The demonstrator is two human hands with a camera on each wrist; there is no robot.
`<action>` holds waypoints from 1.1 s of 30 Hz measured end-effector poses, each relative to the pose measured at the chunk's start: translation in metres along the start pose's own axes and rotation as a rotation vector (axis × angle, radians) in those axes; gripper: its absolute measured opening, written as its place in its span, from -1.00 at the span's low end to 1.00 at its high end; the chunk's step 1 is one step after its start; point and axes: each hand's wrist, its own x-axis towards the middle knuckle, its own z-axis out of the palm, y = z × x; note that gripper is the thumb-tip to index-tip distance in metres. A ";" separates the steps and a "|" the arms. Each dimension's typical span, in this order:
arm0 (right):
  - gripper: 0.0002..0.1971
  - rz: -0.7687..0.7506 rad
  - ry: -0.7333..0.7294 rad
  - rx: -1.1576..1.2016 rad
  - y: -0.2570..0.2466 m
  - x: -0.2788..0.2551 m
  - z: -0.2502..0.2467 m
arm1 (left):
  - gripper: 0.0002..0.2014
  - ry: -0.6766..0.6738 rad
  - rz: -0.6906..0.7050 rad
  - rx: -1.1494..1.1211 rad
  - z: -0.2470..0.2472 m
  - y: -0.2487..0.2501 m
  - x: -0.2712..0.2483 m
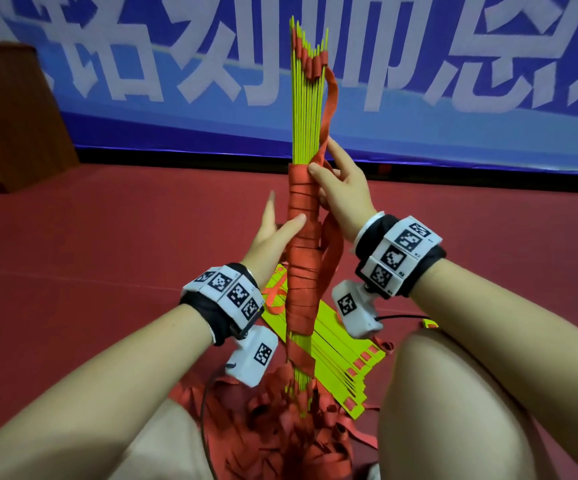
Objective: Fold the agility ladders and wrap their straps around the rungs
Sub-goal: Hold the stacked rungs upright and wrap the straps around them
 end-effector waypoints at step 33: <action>-0.34 -0.038 0.089 -0.003 0.007 -0.003 0.011 | -0.56 -0.004 0.206 0.303 0.004 0.002 -0.014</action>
